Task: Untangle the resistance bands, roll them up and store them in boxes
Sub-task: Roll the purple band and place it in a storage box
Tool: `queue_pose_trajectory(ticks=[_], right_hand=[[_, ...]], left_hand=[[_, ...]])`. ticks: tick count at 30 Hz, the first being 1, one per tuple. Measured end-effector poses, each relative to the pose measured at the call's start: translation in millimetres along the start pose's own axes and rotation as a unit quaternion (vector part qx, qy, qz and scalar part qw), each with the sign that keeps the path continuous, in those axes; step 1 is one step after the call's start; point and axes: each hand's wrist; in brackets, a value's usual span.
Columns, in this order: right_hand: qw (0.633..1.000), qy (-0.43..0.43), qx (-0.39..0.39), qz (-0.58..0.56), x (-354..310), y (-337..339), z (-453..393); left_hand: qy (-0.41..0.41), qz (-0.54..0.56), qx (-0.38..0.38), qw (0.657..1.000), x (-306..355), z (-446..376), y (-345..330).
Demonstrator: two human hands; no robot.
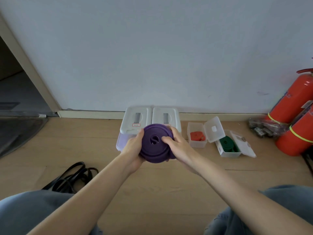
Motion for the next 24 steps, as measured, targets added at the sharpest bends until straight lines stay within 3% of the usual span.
queue_pose_trajectory(ticks=[5,11,15,18,20,24], right_hand=[[0.995,0.020,0.037,0.090,0,-8,-11],[0.971,0.076,0.018,0.224,-3,-8,-30],[0.984,0.043,-0.026,0.169,33,-41,-32],[0.940,0.026,-0.047,0.336,68,-63,-55],[0.913,0.011,-0.028,0.407,82,-77,-74],[0.924,0.002,0.020,0.382,109,-91,-127]], left_hand=[[-0.002,0.003,-0.048,0.999,2,-8,18],[0.011,0.032,0.018,0.999,14,-16,39],[0.011,0.098,0.094,0.991,-2,-34,46],[0.011,0.105,0.141,0.984,-16,-63,59],[0.014,0.104,0.158,0.982,-21,-86,70],[0.013,0.101,0.139,0.985,-21,-137,90]])
Point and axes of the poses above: each hand's wrist, its own z-axis away from the middle knuckle, its own y-axis out of the back of the hand, x = y × z, and after that the axes turned 7 degrees about y, right-handed
